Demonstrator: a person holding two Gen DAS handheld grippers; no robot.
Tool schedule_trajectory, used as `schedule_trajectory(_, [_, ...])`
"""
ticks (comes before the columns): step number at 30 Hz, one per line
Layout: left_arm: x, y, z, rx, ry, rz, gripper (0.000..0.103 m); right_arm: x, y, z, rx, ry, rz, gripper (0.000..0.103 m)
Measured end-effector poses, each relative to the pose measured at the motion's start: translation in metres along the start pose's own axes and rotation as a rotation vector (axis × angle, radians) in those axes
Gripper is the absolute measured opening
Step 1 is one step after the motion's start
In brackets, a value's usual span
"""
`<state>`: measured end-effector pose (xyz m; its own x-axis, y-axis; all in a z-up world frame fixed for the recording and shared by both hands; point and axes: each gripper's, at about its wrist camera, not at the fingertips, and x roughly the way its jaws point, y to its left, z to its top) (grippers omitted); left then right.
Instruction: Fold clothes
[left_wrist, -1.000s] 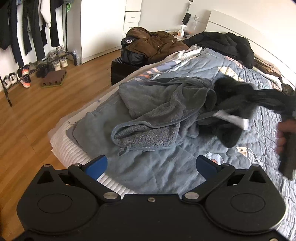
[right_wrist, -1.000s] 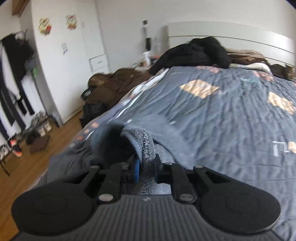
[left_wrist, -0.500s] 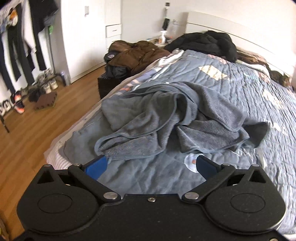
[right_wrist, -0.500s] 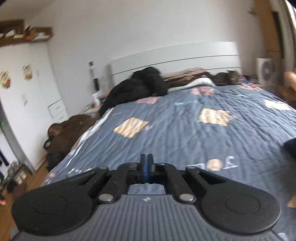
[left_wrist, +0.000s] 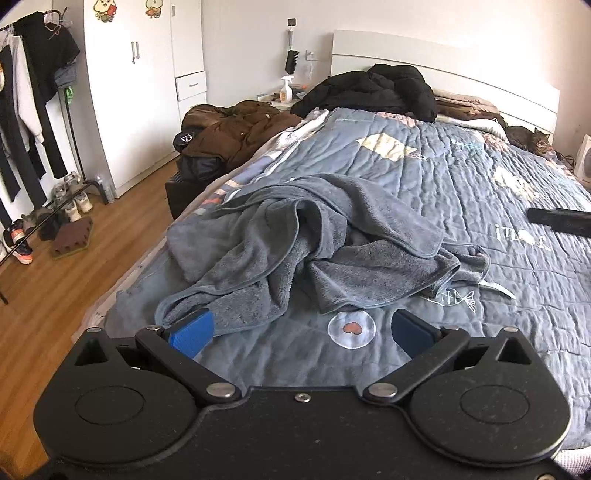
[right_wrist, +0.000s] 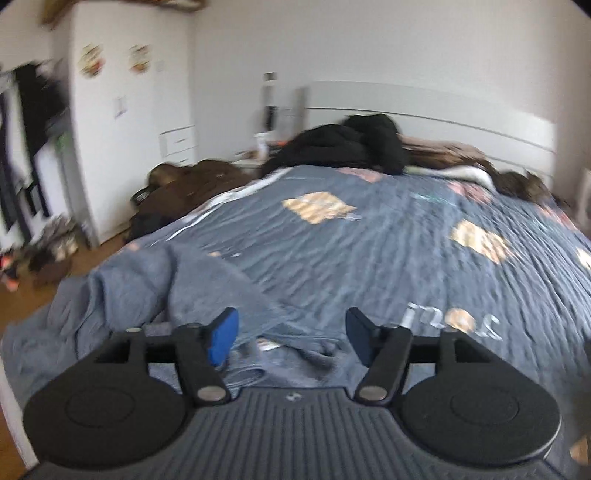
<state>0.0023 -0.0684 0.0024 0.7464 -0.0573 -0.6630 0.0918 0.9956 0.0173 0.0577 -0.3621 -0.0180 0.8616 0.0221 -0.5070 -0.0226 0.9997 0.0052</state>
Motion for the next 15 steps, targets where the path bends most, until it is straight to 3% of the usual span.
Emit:
schedule_trajectory(10, [0.028, 0.004, -0.011, -0.033, 0.081, -0.046, 0.103, 0.069, 0.096, -0.015, -0.422, 0.020, 0.063, 0.071])
schedule_trajectory(15, [0.039, 0.010, -0.016, -0.063, 0.117, -0.055, 0.103, 0.103, 0.121, -0.030, -0.539, 0.054, 0.106, 0.070])
